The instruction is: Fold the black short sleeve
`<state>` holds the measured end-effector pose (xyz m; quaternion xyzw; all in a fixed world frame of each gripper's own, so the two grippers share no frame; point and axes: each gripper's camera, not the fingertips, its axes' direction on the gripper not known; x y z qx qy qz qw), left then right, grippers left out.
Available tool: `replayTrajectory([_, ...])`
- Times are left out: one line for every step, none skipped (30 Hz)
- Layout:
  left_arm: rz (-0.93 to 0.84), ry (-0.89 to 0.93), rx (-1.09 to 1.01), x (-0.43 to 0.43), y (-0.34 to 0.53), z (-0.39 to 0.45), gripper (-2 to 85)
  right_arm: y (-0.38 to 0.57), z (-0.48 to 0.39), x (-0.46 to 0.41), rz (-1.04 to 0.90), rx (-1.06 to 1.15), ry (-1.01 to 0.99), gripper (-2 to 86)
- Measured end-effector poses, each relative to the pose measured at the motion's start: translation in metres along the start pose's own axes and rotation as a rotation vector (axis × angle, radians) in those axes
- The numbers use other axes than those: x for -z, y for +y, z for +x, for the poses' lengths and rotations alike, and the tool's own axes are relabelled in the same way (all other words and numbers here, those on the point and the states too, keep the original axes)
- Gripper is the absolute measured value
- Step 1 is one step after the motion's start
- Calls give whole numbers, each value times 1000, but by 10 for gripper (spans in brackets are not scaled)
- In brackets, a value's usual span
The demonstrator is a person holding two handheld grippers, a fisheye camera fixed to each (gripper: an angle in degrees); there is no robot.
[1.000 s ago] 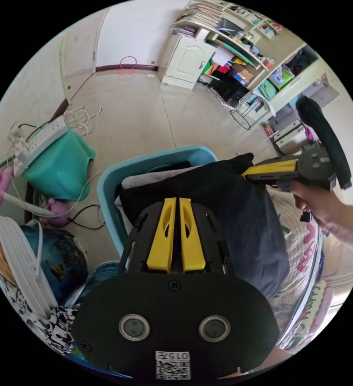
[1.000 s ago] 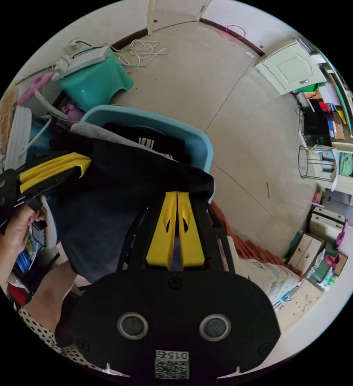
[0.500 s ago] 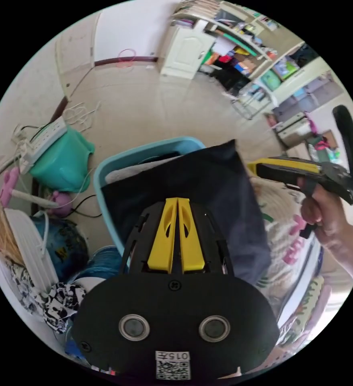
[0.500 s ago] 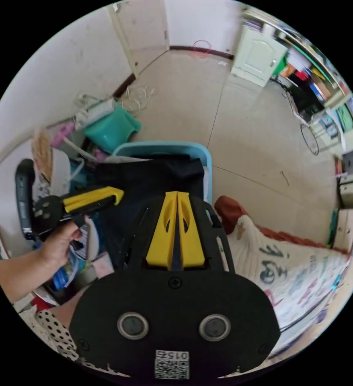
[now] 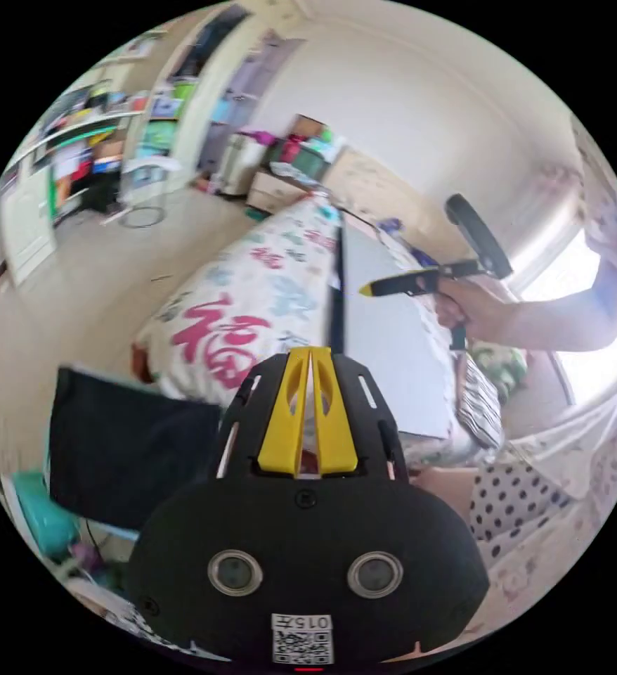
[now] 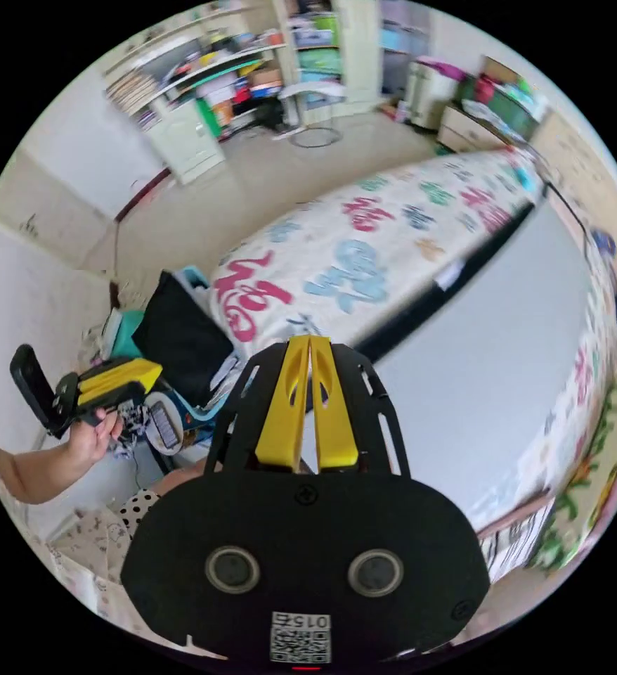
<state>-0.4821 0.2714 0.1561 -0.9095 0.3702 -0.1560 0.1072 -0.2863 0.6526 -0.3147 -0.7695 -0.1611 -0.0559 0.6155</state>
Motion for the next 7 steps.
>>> replayTrajectory([-36,49,-85,-26,-17,37,-6,15,27,37,23,-108,7,-3])
replayTrajectory([-64,73,-153,-52,-31,74,-3,34,53,72,46,-210,17,-1])
replayTrajectory([-73,75,-180,-66,-37,93,-1,45,66,88,56,-260,24,0])
replayTrajectory([-85,72,-230,-95,-48,130,8,69,91,120,68,-361,55,4])
replayTrajectory([-102,79,-275,-128,-57,167,17,96,115,151,68,-467,113,11])
replayTrajectory([-116,89,-293,-146,-61,185,21,109,126,166,63,-518,144,16])
replayTrajectory([-151,122,-314,-183,-69,219,30,137,148,194,53,-609,197,31])
